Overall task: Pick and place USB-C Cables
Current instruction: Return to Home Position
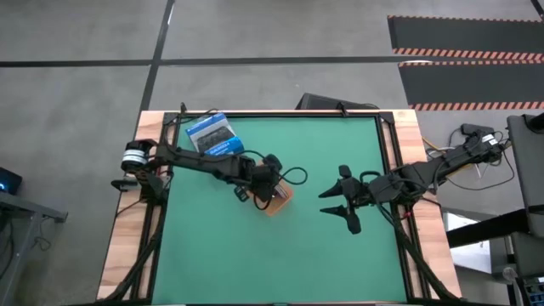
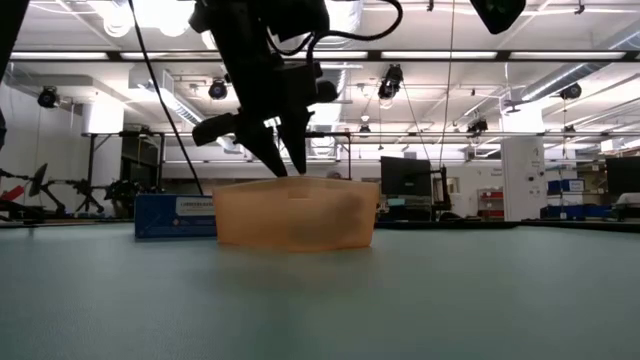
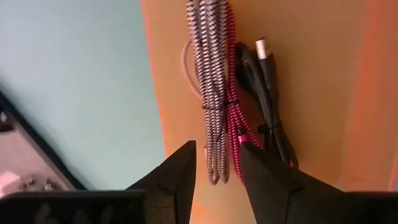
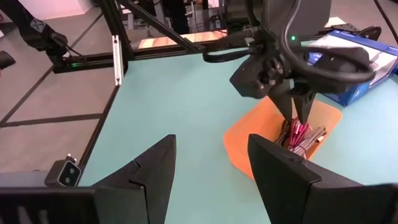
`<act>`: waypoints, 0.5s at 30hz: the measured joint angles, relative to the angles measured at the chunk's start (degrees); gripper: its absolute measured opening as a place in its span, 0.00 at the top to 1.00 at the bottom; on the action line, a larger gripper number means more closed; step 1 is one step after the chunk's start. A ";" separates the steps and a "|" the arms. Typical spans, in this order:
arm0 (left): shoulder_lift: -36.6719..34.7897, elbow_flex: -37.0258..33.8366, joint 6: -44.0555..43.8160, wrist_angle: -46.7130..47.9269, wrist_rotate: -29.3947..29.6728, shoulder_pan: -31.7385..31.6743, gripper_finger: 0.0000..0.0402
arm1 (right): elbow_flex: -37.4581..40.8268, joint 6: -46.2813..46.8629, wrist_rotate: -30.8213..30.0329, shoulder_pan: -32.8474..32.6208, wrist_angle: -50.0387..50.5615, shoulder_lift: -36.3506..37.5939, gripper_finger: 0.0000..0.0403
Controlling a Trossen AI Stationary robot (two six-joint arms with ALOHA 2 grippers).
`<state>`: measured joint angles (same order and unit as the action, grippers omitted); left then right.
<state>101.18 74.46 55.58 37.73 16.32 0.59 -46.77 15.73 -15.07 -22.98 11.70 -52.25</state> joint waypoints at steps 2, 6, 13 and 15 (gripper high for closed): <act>-0.30 0.00 -2.22 0.02 1.54 0.59 0.73 | 0.57 -0.31 -0.02 0.00 -0.08 0.00 0.52; -1.85 0.00 -4.65 -0.03 2.75 2.91 0.73 | 2.61 -1.86 -0.57 0.00 -2.25 0.00 0.52; -5.45 0.00 -13.77 -7.78 3.13 9.15 0.73 | 8.97 -11.14 -0.49 0.00 -13.69 -0.02 0.52; -6.67 -0.63 -16.62 -11.61 3.08 11.18 0.73 | 11.54 -14.44 -0.46 0.02 -18.90 -0.02 0.52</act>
<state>94.52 73.82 38.97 26.13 19.39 11.77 -35.23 1.29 -15.53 -22.96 -7.19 -52.27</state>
